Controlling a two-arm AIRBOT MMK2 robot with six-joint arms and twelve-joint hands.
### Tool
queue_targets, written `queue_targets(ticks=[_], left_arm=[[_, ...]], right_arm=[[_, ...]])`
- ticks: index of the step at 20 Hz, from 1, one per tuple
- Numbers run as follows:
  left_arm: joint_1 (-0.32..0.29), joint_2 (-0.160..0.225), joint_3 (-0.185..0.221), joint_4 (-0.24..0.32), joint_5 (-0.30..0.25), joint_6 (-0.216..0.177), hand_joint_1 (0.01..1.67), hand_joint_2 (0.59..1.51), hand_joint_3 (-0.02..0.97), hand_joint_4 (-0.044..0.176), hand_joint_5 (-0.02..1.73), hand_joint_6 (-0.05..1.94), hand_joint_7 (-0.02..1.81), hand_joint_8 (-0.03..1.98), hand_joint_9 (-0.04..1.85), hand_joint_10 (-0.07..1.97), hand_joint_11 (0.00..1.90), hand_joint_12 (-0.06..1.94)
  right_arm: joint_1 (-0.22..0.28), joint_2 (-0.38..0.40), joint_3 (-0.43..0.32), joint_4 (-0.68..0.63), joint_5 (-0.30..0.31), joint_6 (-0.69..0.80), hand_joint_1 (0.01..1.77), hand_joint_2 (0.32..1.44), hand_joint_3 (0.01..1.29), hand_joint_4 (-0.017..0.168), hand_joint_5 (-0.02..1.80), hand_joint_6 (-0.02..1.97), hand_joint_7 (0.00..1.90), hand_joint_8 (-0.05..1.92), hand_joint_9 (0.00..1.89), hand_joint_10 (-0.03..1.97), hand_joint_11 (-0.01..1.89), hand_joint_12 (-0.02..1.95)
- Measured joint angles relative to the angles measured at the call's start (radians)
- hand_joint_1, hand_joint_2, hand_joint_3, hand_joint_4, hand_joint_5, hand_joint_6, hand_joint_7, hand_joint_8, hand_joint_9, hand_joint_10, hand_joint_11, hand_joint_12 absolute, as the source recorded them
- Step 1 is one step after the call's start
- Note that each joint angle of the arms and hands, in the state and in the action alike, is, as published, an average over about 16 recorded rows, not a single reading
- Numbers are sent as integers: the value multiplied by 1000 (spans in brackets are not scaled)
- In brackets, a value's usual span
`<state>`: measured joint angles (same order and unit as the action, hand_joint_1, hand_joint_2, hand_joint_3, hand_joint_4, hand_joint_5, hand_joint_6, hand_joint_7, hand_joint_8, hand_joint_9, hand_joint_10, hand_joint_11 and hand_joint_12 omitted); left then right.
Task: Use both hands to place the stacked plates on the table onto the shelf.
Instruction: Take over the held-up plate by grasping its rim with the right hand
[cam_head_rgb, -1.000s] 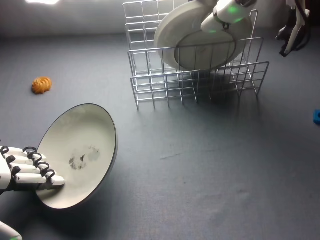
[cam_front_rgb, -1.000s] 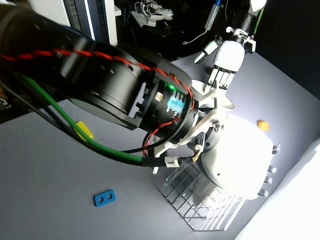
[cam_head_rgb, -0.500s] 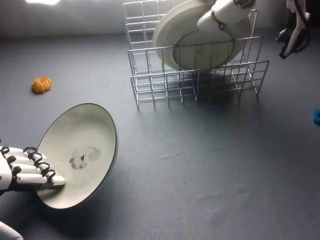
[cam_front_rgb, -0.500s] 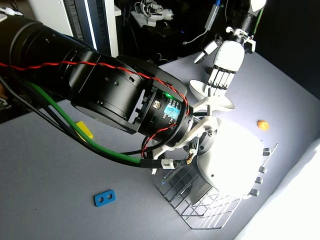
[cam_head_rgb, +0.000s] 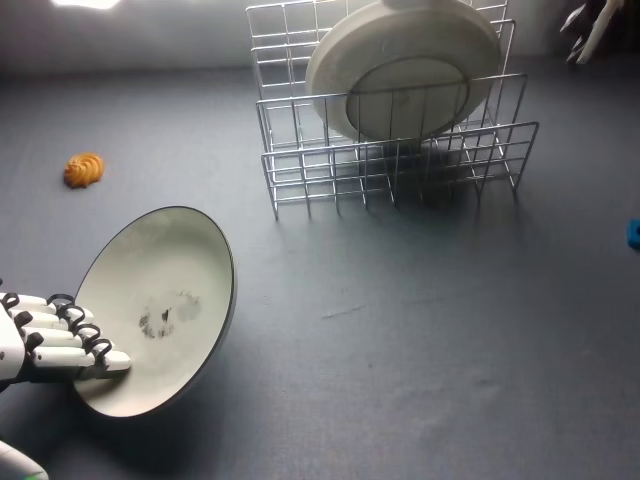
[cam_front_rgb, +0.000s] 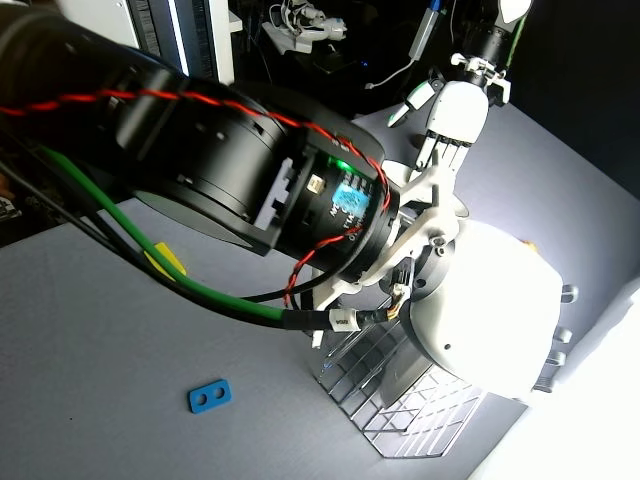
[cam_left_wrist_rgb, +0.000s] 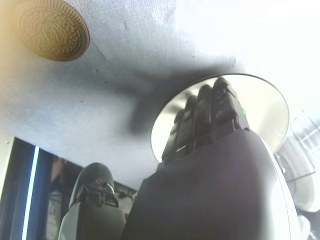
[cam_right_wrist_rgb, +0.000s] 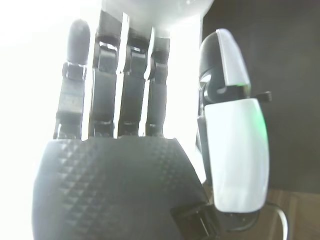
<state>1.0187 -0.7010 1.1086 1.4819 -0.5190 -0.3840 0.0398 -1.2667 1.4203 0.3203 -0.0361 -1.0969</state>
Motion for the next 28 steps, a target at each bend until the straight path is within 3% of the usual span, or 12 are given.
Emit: queue_targets(ticks=[5,11,17,21,28], left_arm=[[0,2,-4,-1,5,0,17,1159,14,-6,-8,-27,11,-2,15,7,11,-22],[0,4,-8,-2,10,0,17,1158,14,-6,-8,-28,11,-3,15,6,11,-22],[1,5,-11,-3,14,0,17,1159,14,-6,-8,-28,10,-3,14,6,12,-22],[2,6,-12,-4,15,0,17,1161,14,-6,-8,-27,10,-3,15,6,12,-22],[6,6,-13,-7,16,0,17,1165,14,-6,-8,-27,11,-3,14,6,12,-22]], right_arm=[[23,47,-96,-112,48,-1,741,1114,12,-1,710,57,844,26,718,249,255,1249],[0,108,-242,-261,123,-10,606,1098,12,-1,403,39,477,18,406,145,124,843],[-88,147,-384,-365,195,-45,604,1005,12,2,124,34,146,18,136,41,30,358],[-159,155,-459,-419,231,-98,656,957,11,2,29,34,24,18,32,16,12,84],[-280,104,-511,-474,288,-228,787,942,11,4,22,33,14,17,22,16,12,8]])
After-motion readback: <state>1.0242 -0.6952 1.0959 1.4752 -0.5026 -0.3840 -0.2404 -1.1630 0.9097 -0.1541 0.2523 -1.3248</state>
